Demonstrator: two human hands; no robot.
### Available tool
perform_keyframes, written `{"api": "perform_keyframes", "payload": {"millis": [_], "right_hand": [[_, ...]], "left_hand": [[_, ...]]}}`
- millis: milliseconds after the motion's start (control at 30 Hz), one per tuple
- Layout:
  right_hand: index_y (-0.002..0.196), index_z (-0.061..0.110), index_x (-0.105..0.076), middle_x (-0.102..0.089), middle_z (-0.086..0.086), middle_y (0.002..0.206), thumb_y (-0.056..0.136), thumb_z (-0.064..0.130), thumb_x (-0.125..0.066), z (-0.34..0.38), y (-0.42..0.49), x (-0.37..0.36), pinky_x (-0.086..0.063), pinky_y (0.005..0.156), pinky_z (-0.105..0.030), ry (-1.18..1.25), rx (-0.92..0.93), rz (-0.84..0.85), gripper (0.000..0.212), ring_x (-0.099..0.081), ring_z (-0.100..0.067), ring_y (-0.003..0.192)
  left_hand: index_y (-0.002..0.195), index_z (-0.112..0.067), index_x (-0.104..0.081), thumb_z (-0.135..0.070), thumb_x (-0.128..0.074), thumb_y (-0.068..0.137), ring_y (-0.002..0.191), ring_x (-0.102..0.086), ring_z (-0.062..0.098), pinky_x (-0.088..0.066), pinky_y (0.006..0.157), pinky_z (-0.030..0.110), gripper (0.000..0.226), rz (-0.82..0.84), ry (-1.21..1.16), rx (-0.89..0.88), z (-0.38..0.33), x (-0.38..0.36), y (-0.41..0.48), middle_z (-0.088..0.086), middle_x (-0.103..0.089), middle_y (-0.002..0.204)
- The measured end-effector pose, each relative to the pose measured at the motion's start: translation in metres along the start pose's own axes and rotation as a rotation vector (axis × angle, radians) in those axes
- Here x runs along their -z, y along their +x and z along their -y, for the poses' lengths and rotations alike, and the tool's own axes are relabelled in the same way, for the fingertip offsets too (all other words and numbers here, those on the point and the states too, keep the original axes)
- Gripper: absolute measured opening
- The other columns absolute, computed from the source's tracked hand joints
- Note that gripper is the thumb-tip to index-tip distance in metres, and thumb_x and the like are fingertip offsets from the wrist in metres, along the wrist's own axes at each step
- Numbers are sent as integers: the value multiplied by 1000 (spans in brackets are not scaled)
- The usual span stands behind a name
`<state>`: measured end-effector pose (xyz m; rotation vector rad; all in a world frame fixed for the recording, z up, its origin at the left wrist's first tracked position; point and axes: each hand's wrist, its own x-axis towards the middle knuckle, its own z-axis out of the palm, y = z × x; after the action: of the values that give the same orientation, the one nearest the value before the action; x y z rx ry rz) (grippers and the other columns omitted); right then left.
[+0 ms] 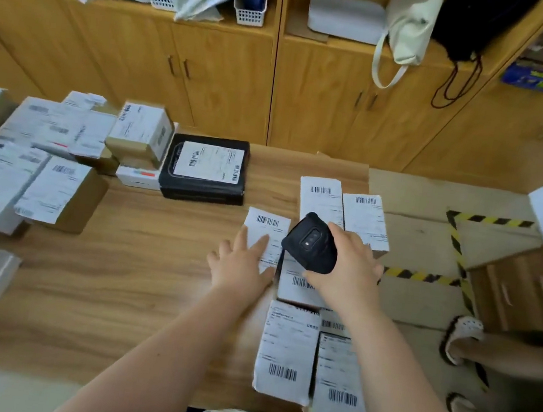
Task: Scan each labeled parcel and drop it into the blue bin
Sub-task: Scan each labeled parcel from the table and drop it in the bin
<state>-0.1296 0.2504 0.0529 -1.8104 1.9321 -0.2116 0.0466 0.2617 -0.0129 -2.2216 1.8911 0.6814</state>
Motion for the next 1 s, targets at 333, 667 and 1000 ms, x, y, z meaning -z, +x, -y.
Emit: {"api": "perform_keyframes", "payload": {"millis": [333,667,1000], "right_hand": [[148,35,-33,-47,5,137,70,40,-80,52,1,-58,-31,98,-45,-62,-92,5,92,-43,-24,127],[153,26,-18,-33,-2,146,82,38,-69,86,-12,-60,-23,109,-49,-375,-65,11,88,-31,-29,134],[141,26,-33,-40,-2,133,78,27,-69,129,-28,-71,-25,101,-48,-382,-18,28,73,-36,-28,124]], "left_hand": [[146,-39,-28,-67,-61,80,129,-40,35,-36,100,46,79,-49,-59,-31,73,11,29,10,-29,152],[149,-22,-25,-48,-76,66,120,-41,31,-35,99,43,101,-219,-5,-126,133,24,15,4,-35,143],[131,-30,-29,-36,-84,52,109,-47,40,-42,89,50,97,-343,95,-200,167,36,-4,9,-46,133]]}}
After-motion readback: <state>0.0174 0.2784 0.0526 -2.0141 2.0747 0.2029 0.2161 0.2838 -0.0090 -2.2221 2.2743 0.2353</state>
